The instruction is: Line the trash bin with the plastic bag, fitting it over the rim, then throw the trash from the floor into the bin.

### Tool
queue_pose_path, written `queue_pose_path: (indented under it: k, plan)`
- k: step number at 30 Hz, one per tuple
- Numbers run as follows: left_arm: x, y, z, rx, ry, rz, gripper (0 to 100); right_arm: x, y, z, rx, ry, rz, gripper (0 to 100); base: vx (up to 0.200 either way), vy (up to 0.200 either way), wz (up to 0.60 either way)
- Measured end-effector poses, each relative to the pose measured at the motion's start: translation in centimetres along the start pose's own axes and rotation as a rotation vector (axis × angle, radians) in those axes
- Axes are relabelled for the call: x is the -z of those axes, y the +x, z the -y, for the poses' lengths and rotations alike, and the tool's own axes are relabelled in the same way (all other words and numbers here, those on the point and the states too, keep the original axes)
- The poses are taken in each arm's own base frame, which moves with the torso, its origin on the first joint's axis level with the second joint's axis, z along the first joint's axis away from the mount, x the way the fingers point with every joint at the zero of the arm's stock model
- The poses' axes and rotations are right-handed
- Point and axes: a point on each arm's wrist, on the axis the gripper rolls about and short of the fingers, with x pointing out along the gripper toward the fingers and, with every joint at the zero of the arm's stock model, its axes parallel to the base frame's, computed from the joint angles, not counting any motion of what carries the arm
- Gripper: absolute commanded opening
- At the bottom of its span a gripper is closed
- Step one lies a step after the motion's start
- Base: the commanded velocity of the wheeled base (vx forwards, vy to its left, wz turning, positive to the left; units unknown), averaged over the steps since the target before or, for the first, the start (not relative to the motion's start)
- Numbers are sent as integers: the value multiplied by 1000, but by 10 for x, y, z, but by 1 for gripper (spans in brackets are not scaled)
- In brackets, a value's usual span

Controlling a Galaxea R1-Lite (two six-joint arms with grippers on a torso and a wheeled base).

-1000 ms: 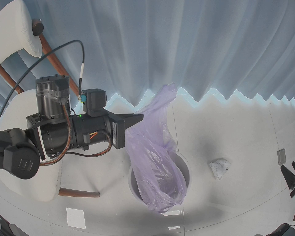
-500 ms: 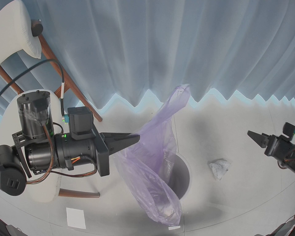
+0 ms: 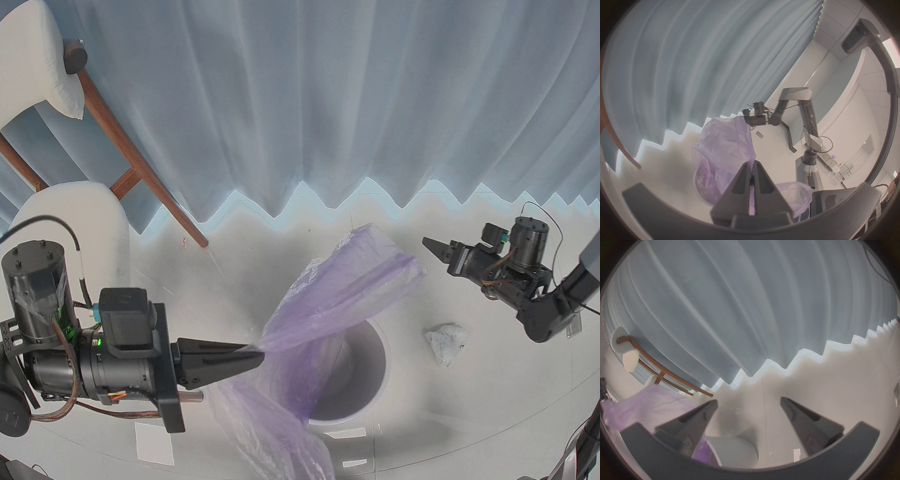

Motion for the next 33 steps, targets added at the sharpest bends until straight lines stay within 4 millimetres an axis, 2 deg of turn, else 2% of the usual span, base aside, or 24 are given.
queue_pose_path:
  k: [3,7,11,15,21,24,28,33]
  plan:
    - [4,-6,5,11,7,-2,0,4,31,-3,-40,-6,28,0,0,0,0]
    - [7,-12,9,14,17,-2,0,15,66,-19,-119,19,48,0,0,0,0]
    - [9,-15,12,2,22,-1,0,30,85,-43,-204,29,63,0,0,0,0]
    - [8,-17,13,-4,26,3,0,39,96,-61,-274,19,110,0,0,0,0]
    - [7,-18,12,-12,29,9,0,55,99,-77,-428,-6,143,0,0,0,0]
    - [6,-19,11,-16,30,13,0,64,95,-78,-517,-21,127,0,0,0,0]
    - [7,-19,10,-21,27,12,0,77,87,-79,-653,-48,84,0,0,0,0]
    - [7,-20,8,-35,19,12,0,99,72,-77,-715,-61,-24,0,0,0,0]
